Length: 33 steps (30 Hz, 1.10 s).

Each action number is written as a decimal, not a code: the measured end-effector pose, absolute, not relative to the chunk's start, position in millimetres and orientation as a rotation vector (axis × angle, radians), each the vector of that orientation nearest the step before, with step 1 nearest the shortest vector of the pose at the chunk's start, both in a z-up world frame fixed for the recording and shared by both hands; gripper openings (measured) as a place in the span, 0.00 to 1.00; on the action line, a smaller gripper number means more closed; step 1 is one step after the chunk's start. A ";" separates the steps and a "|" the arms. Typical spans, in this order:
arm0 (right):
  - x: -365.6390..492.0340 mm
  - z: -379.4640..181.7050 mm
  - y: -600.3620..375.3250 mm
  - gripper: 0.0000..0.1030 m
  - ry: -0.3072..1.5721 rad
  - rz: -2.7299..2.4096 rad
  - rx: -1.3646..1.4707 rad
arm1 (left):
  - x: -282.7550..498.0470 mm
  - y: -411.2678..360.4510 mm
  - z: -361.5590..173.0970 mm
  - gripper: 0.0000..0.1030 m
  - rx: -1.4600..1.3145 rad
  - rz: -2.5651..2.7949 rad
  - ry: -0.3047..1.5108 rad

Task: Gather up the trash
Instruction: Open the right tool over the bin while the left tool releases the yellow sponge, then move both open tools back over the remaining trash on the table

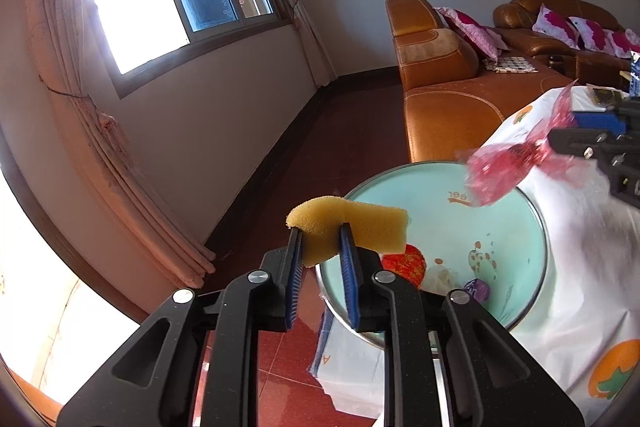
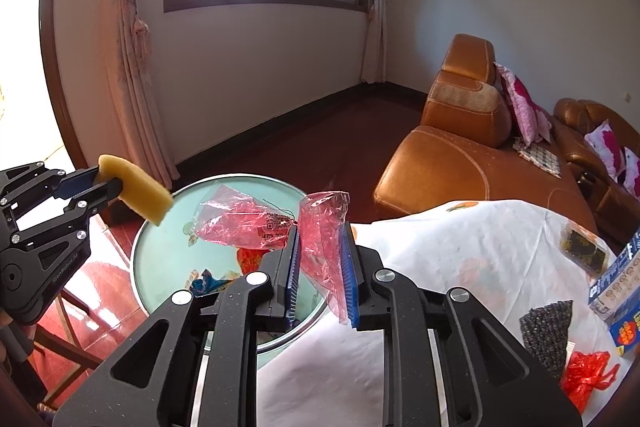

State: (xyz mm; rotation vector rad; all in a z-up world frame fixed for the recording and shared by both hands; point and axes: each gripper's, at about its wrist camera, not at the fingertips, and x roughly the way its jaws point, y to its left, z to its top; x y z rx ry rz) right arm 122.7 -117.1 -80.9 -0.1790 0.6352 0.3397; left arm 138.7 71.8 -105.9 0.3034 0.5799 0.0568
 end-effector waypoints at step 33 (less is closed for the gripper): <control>121.1 -90.2 -118.9 0.59 0.662 0.323 -0.165 | 136.6 66.3 -109.8 0.55 0.308 0.055 0.578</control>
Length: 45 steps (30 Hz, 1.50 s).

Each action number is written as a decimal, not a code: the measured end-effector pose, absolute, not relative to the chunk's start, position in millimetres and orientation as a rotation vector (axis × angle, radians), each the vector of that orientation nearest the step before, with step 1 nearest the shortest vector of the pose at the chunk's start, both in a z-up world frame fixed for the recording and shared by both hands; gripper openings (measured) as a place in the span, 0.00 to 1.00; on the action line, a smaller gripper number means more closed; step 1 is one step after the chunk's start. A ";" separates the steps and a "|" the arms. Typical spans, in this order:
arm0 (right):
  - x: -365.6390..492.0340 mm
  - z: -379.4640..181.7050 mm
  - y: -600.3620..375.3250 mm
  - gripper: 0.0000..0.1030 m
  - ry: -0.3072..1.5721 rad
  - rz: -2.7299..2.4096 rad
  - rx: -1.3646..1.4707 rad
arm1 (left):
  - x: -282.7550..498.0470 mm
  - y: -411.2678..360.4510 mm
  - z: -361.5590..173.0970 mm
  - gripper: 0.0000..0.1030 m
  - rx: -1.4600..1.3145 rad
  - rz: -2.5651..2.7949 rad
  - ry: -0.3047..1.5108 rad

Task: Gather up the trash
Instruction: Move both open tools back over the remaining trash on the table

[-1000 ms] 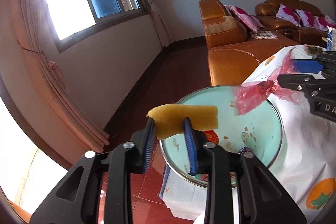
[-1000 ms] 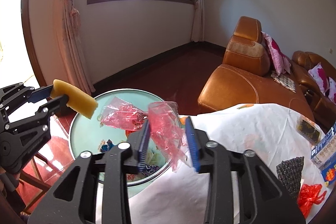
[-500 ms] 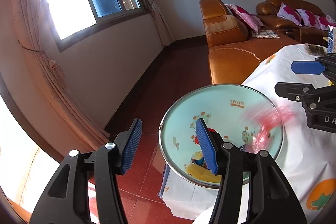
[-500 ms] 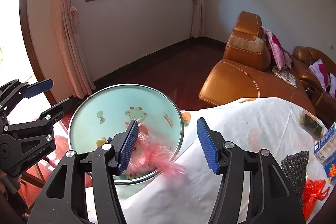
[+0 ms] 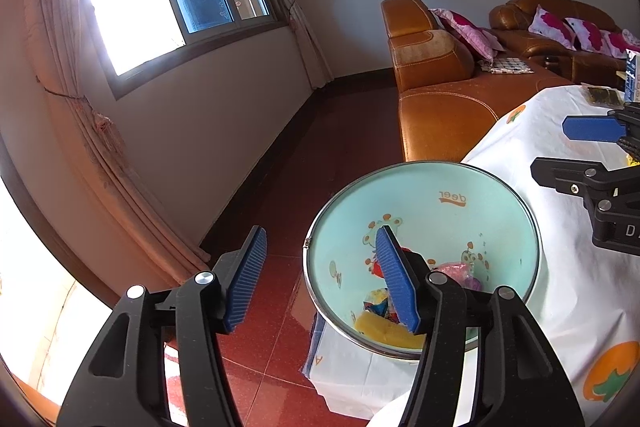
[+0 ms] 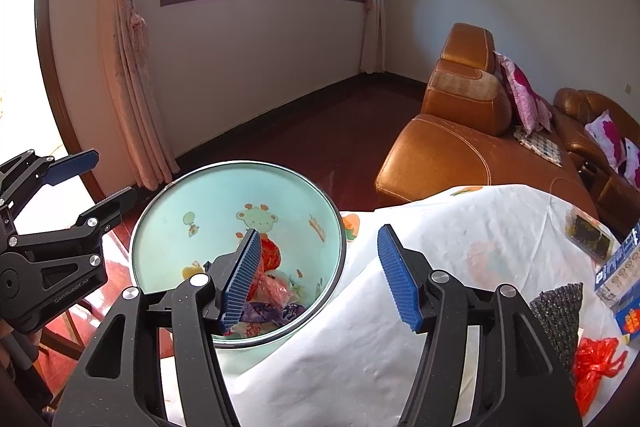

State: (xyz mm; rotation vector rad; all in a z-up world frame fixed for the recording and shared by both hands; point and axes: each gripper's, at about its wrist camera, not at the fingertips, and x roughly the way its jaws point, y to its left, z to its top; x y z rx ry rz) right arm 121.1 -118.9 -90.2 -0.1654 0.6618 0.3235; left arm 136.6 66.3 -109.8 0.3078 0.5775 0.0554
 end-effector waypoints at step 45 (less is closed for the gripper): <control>79.3 -86.0 -185.5 0.63 0.646 0.190 -0.069 | 119.9 25.0 -121.0 0.67 0.357 -0.063 0.580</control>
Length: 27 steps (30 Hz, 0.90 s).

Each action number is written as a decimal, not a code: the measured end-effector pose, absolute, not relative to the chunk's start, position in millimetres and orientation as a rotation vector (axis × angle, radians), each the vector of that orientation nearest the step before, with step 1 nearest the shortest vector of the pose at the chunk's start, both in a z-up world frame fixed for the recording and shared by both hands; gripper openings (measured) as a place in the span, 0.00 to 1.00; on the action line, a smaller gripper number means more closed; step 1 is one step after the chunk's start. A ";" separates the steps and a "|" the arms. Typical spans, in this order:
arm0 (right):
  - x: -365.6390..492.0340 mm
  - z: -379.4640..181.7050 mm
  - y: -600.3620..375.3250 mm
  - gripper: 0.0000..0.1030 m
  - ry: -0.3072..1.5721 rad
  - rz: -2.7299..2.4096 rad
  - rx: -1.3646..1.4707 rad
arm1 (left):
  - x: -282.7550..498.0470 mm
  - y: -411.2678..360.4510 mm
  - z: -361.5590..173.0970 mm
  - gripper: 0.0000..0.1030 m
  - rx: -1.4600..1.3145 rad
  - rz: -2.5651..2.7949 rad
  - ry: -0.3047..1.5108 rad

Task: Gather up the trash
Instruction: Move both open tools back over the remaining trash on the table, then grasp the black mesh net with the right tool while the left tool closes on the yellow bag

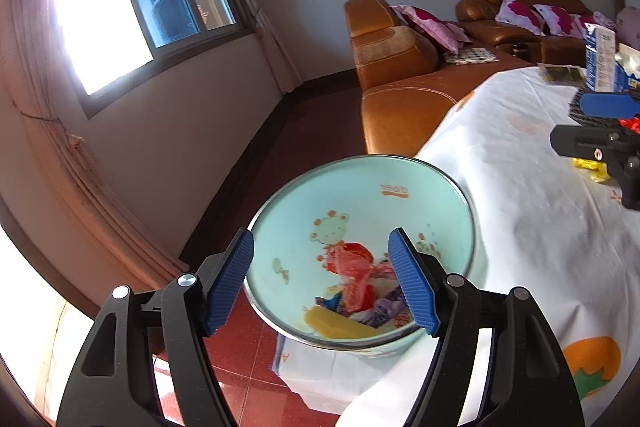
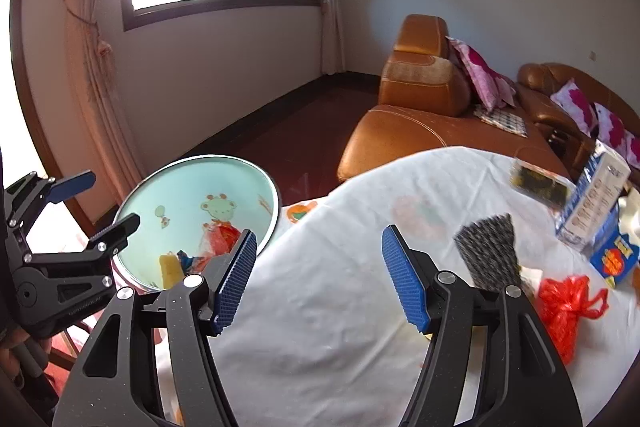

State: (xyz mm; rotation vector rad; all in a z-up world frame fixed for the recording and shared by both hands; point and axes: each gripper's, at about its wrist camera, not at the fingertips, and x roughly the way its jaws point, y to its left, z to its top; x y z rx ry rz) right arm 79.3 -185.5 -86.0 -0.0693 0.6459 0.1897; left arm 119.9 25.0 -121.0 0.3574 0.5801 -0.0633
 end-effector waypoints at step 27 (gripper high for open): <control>43.0 -113.6 -311.2 0.61 0.776 -0.084 0.102 | 104.2 -48.8 -112.6 0.73 0.401 -0.230 0.544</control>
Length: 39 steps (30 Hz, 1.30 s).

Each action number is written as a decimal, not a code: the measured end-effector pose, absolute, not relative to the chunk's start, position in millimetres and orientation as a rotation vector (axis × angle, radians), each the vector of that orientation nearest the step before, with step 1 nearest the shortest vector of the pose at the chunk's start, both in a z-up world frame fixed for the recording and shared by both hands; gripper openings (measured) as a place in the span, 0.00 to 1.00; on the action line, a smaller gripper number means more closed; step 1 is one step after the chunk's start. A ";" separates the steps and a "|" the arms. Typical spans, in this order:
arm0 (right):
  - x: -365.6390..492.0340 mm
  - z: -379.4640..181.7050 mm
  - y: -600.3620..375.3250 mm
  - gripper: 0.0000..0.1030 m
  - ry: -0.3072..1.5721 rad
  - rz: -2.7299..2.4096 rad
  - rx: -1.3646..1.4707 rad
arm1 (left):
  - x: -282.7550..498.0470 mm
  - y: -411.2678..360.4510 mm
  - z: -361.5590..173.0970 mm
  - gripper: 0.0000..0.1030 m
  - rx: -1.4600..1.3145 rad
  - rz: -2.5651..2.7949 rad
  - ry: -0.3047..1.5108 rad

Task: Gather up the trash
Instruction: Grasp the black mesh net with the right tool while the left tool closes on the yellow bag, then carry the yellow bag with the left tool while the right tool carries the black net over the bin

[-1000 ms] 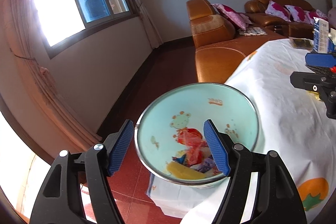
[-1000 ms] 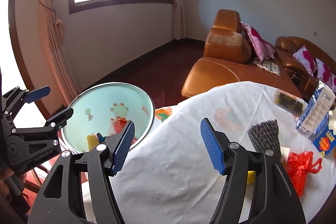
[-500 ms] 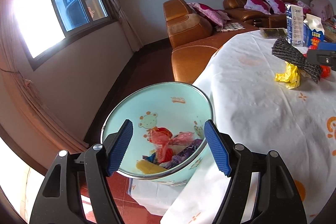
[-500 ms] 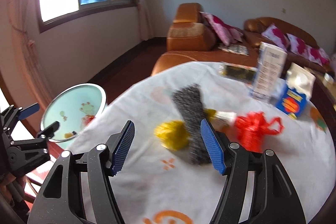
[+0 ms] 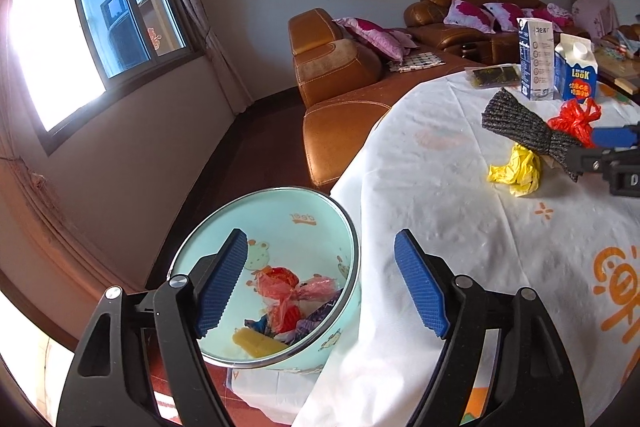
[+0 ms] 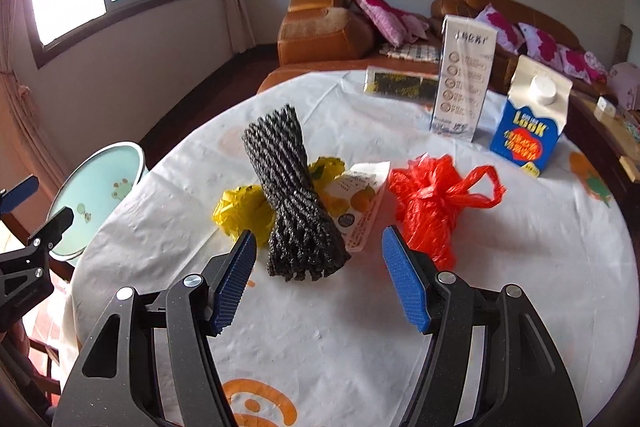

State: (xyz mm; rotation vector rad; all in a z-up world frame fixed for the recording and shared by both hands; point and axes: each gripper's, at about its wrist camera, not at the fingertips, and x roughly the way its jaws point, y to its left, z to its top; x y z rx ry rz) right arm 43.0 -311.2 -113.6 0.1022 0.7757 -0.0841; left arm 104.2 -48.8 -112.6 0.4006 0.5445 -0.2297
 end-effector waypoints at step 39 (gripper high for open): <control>-68.9 -90.8 -439.1 0.17 0.591 -0.277 0.275 | 126.0 -197.8 -142.3 0.21 0.494 -0.510 0.709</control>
